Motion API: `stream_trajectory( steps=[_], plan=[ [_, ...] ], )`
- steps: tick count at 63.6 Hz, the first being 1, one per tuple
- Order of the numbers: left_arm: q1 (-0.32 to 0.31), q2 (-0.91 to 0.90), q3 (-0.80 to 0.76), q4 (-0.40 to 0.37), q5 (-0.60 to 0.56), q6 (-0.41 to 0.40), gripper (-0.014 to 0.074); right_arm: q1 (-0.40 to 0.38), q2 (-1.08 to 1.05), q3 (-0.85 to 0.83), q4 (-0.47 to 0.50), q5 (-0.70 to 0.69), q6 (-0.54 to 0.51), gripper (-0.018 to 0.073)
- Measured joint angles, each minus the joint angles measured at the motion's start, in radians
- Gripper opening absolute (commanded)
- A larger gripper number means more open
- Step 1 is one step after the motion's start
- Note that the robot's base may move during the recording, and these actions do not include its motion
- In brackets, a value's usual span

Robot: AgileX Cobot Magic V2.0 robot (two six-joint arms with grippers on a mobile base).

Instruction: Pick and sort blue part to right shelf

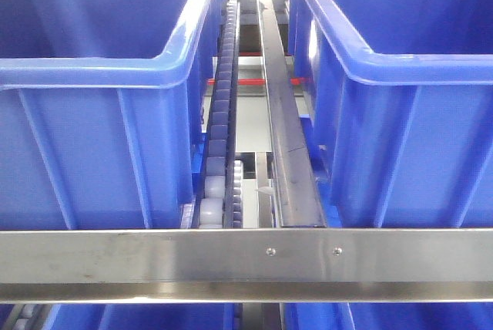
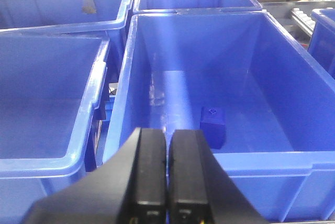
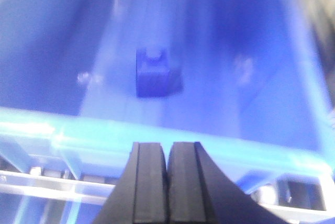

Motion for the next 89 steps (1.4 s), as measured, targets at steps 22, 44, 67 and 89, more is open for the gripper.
stream_trajectory(
  steps=[22,44,67,89],
  plan=[
    [0.0,0.0,0.0,0.002,0.0,0.0,0.0125,0.0,-0.223,0.022,0.0,-0.074,0.0,0.0035],
    [0.0,0.0,0.0,0.002,0.0,0.0,0.0125,0.0,-0.223,0.022,0.0,-0.081,0.0,0.0035],
    [0.052,-0.003,0.015,-0.058,-0.019,0.01,0.0125,0.0,-0.223,0.022,0.0,-0.081,0.0,0.0035],
    [0.222,-0.03,0.39,-0.216,-0.425,0.06,0.0125,0.0,-0.223,0.022,0.002,-0.082,0.0,0.0035]
  ],
)
